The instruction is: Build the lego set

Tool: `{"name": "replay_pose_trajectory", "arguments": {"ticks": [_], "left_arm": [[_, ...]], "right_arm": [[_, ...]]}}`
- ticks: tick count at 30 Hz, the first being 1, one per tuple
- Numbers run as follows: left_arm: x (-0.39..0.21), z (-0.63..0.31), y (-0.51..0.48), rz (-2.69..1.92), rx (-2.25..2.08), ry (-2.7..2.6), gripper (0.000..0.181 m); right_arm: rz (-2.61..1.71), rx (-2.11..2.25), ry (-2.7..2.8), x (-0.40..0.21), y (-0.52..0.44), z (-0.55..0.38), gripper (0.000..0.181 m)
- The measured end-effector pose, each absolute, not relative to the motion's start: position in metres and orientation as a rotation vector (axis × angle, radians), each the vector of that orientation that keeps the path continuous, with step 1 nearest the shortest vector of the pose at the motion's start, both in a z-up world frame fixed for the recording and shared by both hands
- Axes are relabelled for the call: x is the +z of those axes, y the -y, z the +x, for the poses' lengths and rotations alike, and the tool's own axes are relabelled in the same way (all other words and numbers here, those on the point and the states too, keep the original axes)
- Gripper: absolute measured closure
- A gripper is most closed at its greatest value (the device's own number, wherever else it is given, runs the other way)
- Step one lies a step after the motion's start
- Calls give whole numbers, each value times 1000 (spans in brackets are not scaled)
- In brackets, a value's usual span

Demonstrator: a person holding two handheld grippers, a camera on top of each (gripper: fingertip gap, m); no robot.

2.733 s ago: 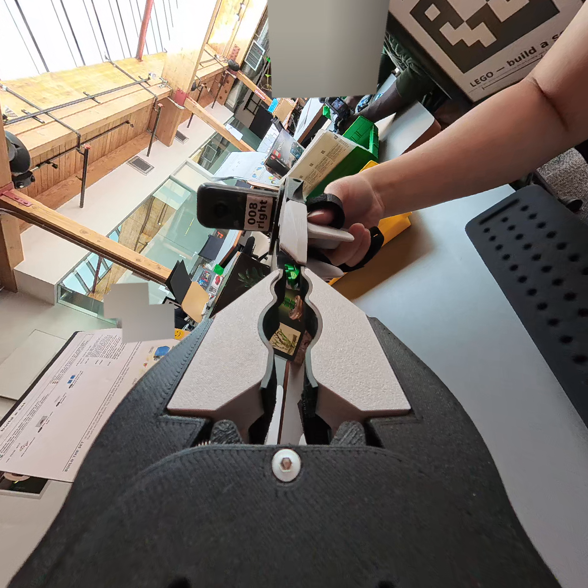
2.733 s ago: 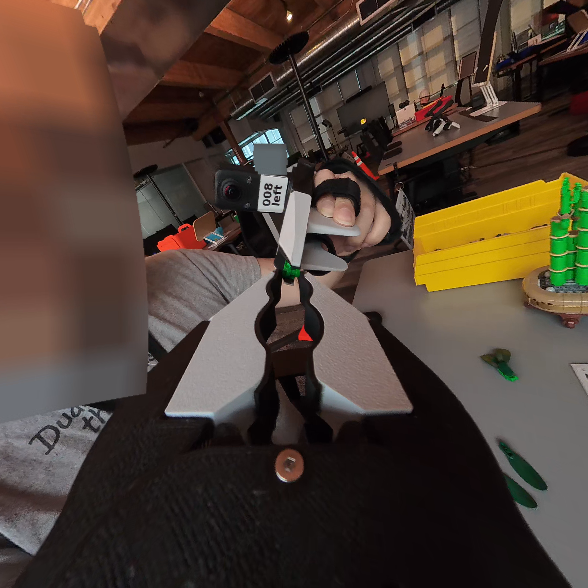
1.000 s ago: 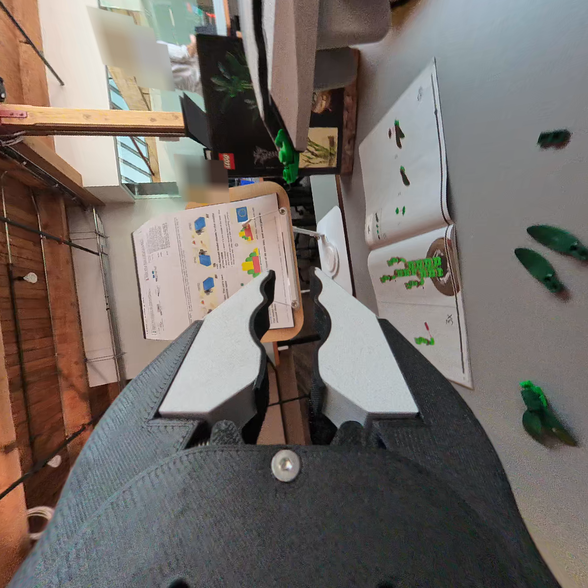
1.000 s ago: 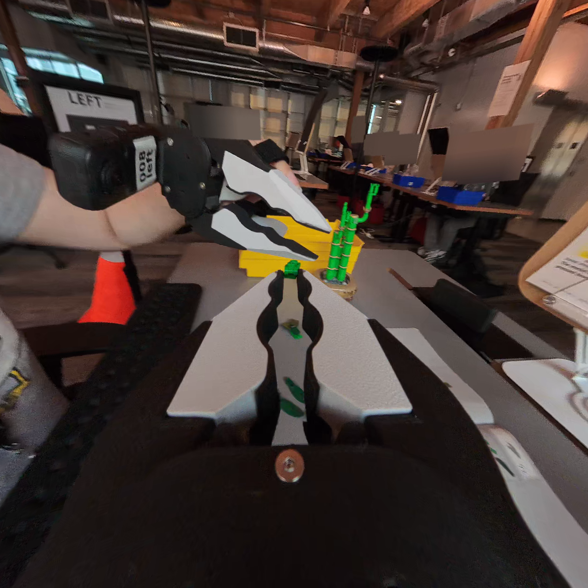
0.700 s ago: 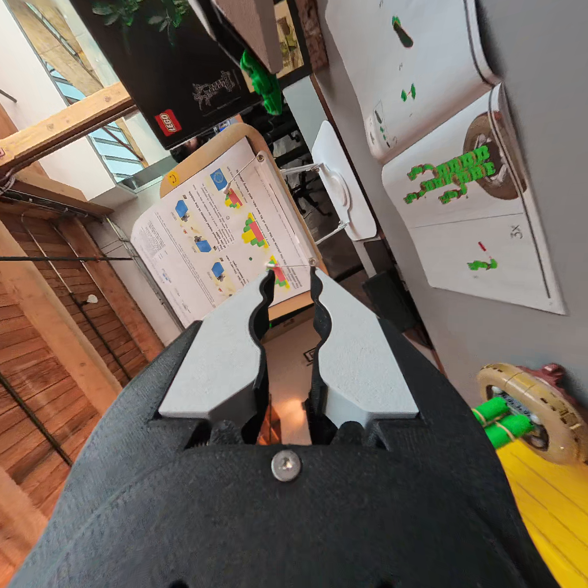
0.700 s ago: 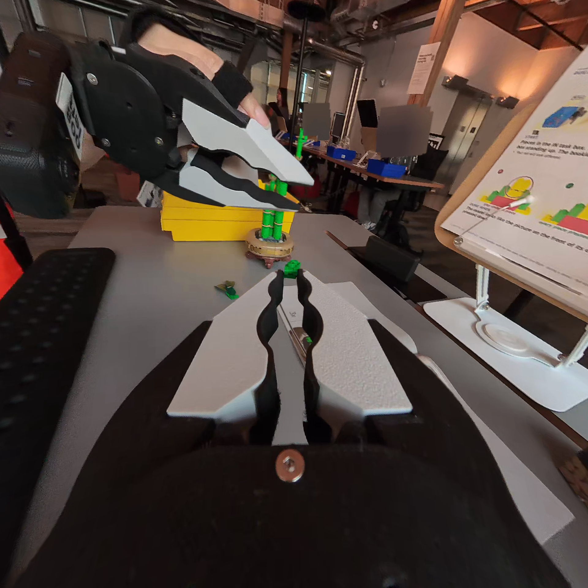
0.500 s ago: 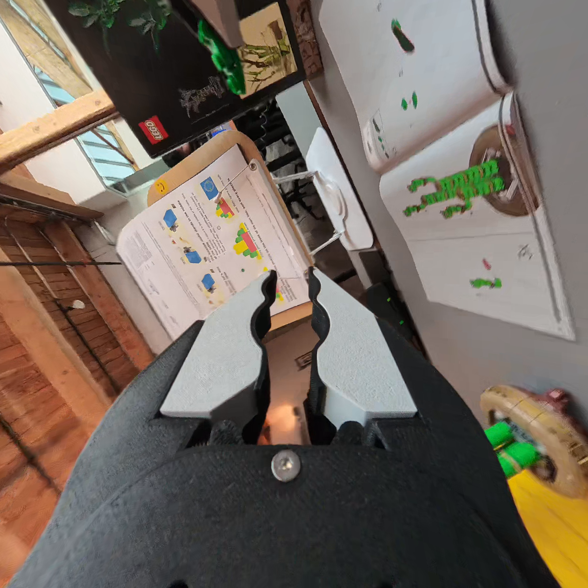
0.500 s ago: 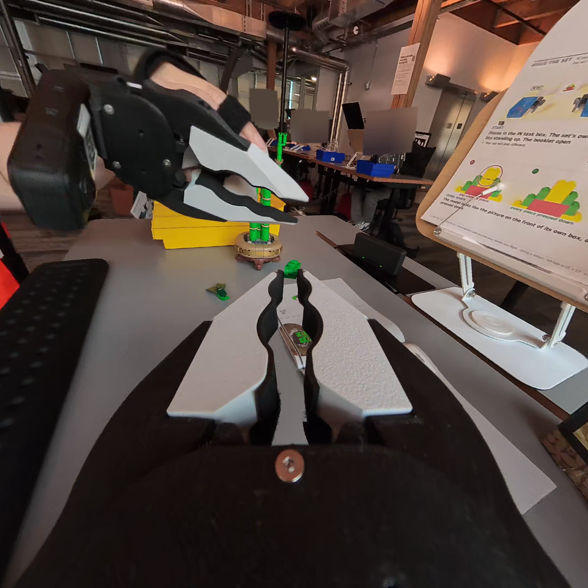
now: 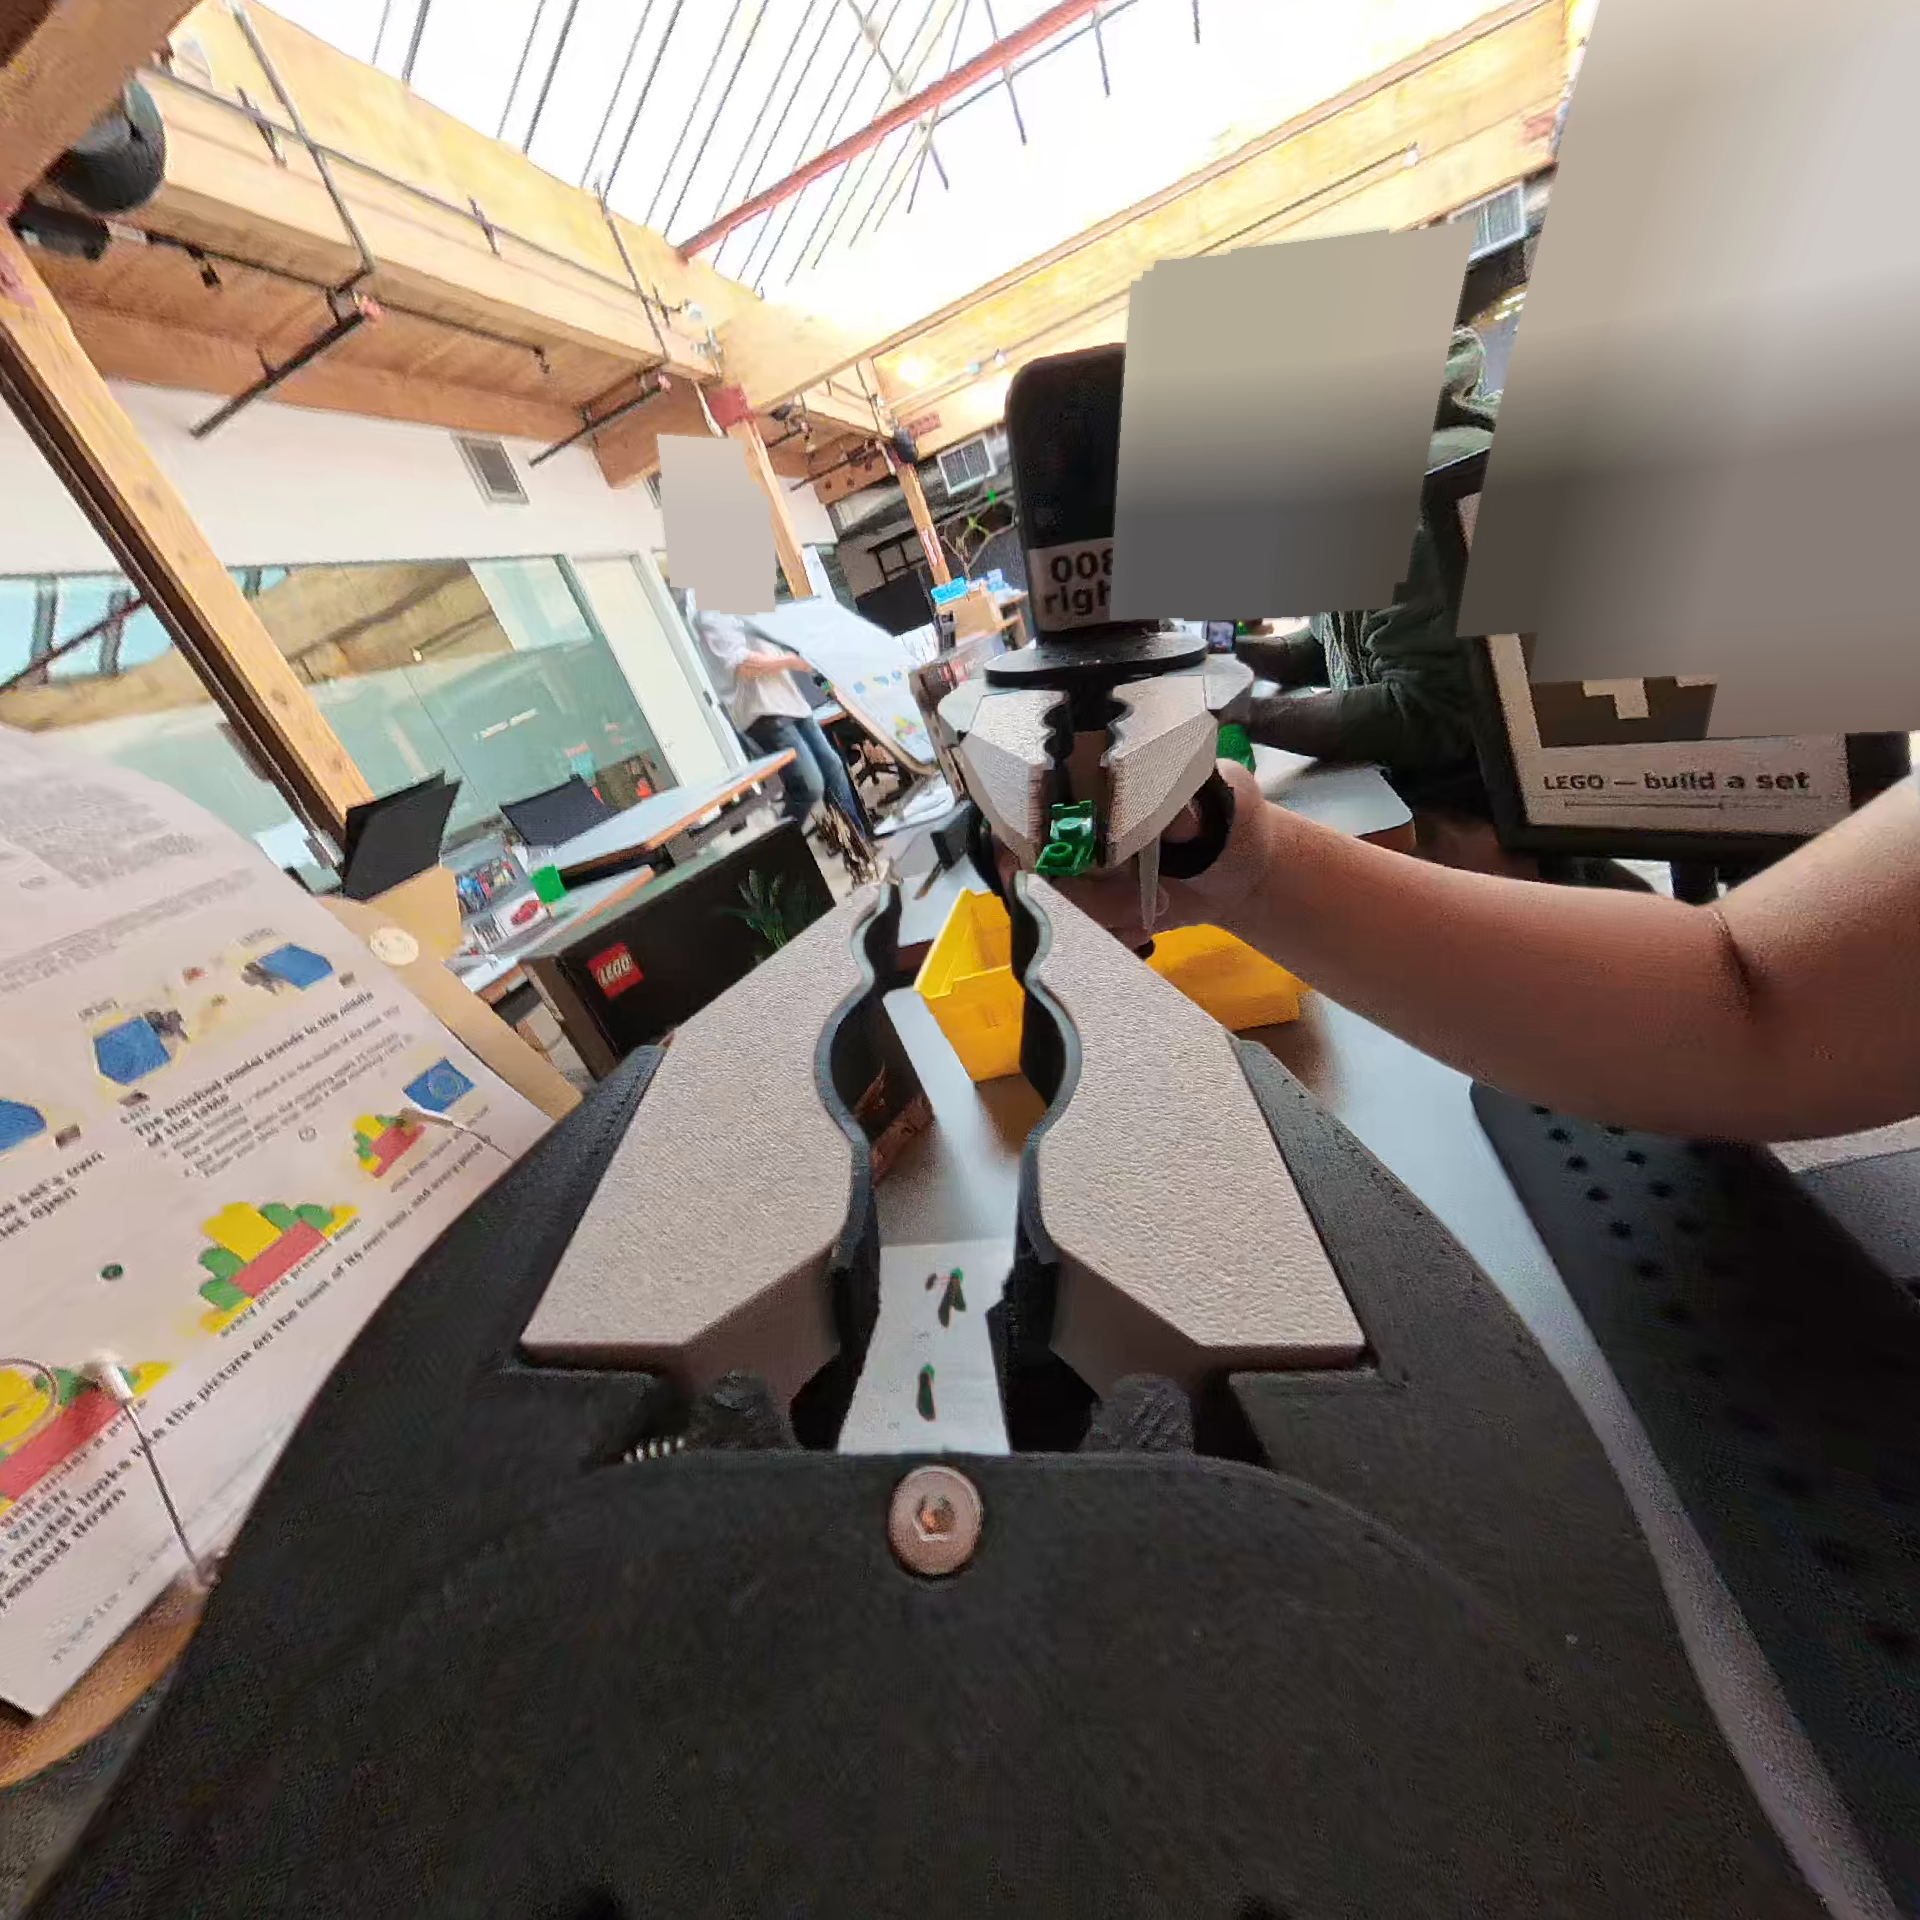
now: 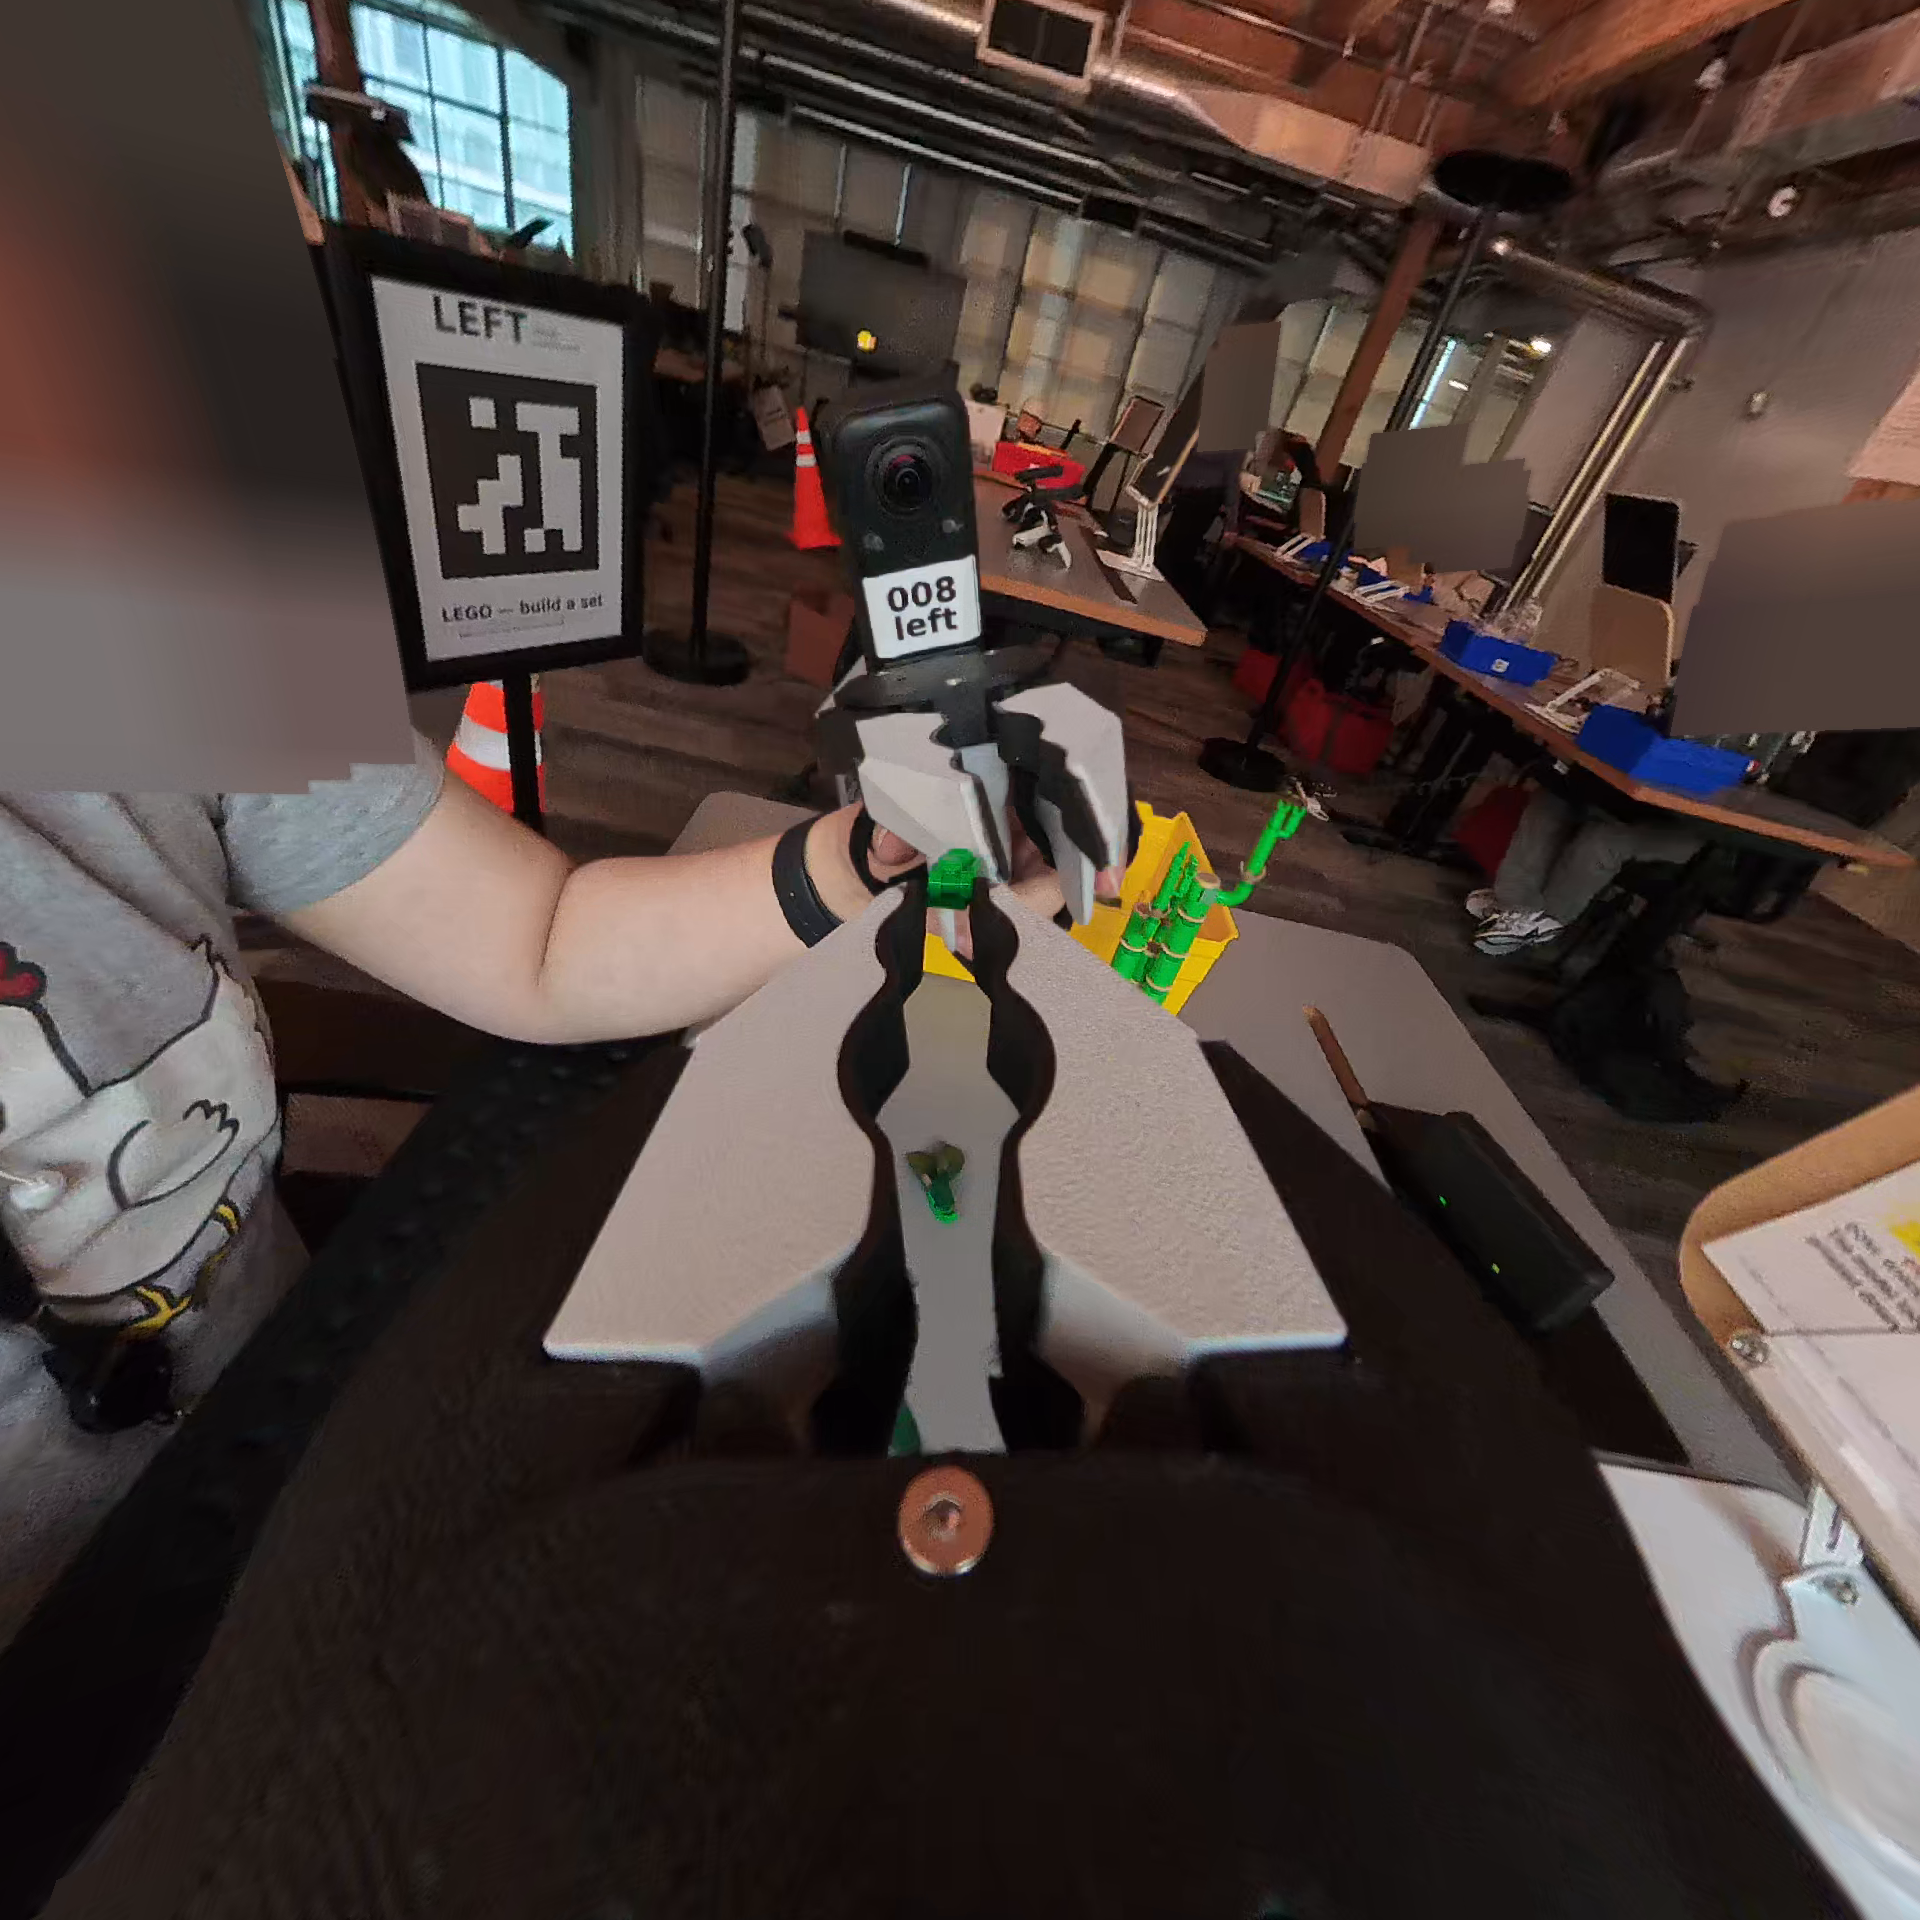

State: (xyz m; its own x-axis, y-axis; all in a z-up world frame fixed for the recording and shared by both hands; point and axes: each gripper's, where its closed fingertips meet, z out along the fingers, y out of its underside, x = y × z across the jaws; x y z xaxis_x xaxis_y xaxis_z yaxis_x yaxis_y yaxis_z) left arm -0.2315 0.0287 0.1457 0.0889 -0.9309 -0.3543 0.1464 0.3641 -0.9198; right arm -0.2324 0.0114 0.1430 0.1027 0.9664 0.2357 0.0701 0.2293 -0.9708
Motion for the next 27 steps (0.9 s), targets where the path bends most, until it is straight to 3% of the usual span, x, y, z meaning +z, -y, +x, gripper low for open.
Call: {"name": "replay_pose_trajectory", "arguments": {"ticks": [5,17,27], "left_arm": [[150,-240,-11,-800,-1047,-1245,164],[161,-230,-15,-949,-1254,-1126,167],[154,-227,-26,-1075,-1368,-1080,171]], "right_arm": [[-997,864,1242,158,-4,-239,175],[-1148,1291,1085,156,-19,-229,175],[-1173,1319,1046,151,-26,-230,175]]}}
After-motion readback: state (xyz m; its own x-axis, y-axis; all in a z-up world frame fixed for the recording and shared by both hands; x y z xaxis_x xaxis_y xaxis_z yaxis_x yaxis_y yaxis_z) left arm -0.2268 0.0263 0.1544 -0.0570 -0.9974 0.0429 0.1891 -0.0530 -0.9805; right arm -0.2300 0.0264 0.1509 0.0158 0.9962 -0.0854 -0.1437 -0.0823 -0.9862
